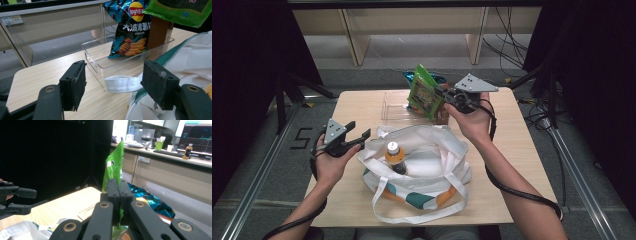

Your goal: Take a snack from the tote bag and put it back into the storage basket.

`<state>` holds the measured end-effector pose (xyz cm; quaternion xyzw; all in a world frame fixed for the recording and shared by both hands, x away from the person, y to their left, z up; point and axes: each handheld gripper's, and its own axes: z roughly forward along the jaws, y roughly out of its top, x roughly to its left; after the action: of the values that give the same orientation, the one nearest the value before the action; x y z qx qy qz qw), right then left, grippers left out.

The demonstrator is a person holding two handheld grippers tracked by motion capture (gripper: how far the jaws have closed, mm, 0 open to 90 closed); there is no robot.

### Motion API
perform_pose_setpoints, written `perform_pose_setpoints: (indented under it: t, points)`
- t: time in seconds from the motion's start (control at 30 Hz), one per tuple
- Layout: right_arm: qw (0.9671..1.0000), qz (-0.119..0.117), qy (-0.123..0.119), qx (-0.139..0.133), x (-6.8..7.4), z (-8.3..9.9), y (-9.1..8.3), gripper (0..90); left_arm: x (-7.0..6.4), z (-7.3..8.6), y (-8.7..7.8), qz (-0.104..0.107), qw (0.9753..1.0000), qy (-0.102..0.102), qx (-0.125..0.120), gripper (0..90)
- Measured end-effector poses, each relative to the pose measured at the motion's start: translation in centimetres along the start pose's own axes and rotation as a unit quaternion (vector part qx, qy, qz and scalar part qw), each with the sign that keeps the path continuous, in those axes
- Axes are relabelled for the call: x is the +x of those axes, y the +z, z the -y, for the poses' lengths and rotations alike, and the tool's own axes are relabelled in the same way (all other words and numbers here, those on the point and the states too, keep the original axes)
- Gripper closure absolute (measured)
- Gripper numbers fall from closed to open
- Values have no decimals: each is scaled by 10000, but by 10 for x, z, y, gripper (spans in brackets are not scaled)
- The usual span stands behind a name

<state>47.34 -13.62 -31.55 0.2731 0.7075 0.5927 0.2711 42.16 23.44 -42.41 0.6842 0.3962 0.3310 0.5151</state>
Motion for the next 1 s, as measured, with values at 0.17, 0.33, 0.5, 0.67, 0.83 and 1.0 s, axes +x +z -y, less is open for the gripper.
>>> perform_pose_setpoints:
  t: [0.17,0.33,0.5,0.67,0.83,1.0]
  points:
    - [10000,42,-54,-14,-3,1,4,900,0,0,0,1,10000,0,4,349]
    - [9999,87,-69,-3,-5,2,7,900,1,0,0,-1,10000,-8,-3,349]
    - [9999,120,-62,1,-6,4,12,900,1,0,0,26,10000,-8,-58,349]
    - [9998,205,-89,7,-10,8,18,900,1,0,0,4,10000,-11,-14,349]
    - [9997,214,-95,41,-12,9,21,900,1,0,0,9,10000,-2,-7,349]
    - [9996,239,-105,59,-13,11,26,900,0,0,0,9,10000,-5,-6,348]
